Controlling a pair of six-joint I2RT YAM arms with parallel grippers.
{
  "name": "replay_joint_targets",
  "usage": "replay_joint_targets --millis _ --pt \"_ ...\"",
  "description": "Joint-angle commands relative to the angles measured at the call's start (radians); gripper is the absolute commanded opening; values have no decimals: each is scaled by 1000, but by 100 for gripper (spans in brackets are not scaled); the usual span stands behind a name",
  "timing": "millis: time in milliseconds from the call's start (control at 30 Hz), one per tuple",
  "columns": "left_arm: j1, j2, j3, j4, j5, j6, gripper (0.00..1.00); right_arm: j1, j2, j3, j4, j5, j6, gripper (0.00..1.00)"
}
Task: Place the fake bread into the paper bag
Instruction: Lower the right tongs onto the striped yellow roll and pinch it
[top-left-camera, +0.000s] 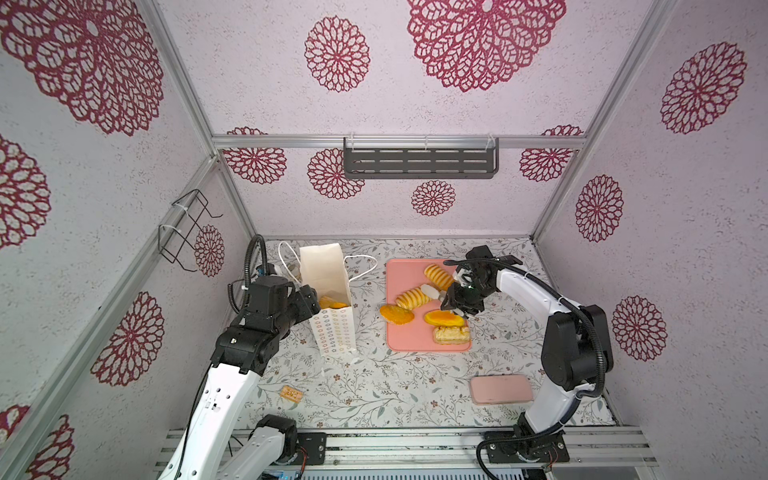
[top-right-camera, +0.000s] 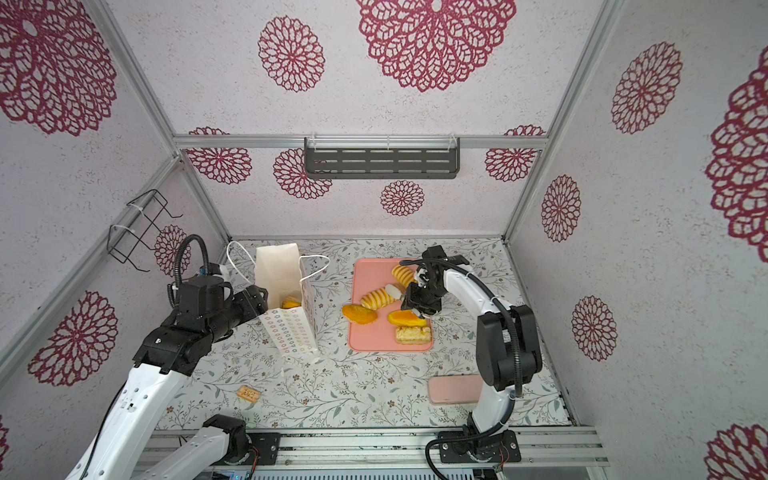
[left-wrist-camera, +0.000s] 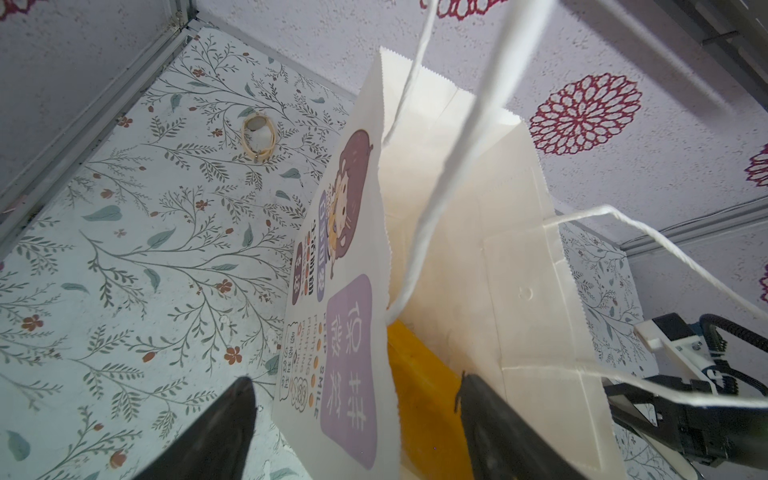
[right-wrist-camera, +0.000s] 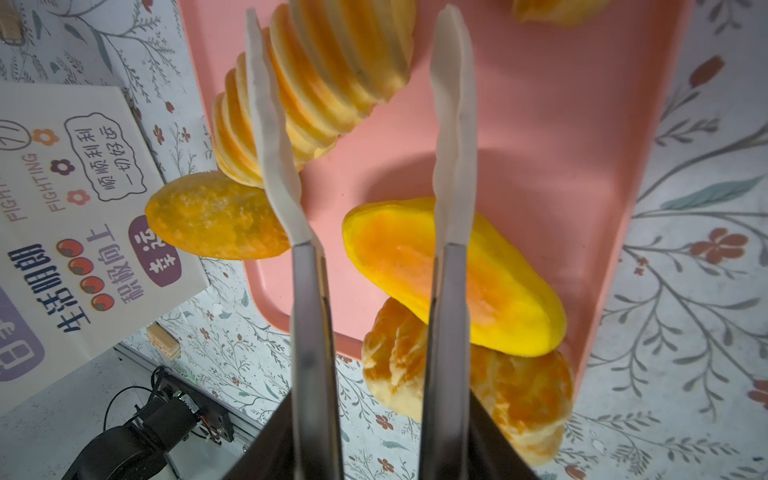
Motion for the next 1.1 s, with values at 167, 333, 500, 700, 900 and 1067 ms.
replay_joint_targets --millis 167,333,500,700,900,1067 --pt "5 -13 1 6 -13 14 81 -2 33 71 3 -38 -27 49" --pt "5 -15 1 4 -17 13 81 -2 49 86 -3 -34 -32 49" --pt "6 -13 -3 5 -17 12 81 -3 68 98 -12 -23 -42 49" --pt "6 -14 -1 -1 -18 14 81 -3 89 121 -18 -25 -47 49" --pt "5 -21 -1 -4 -21 13 81 -2 107 132 -17 -36 -48 45" --pt "6 -24 2 -9 -23 13 81 -2 98 131 -12 -29 -46 39"
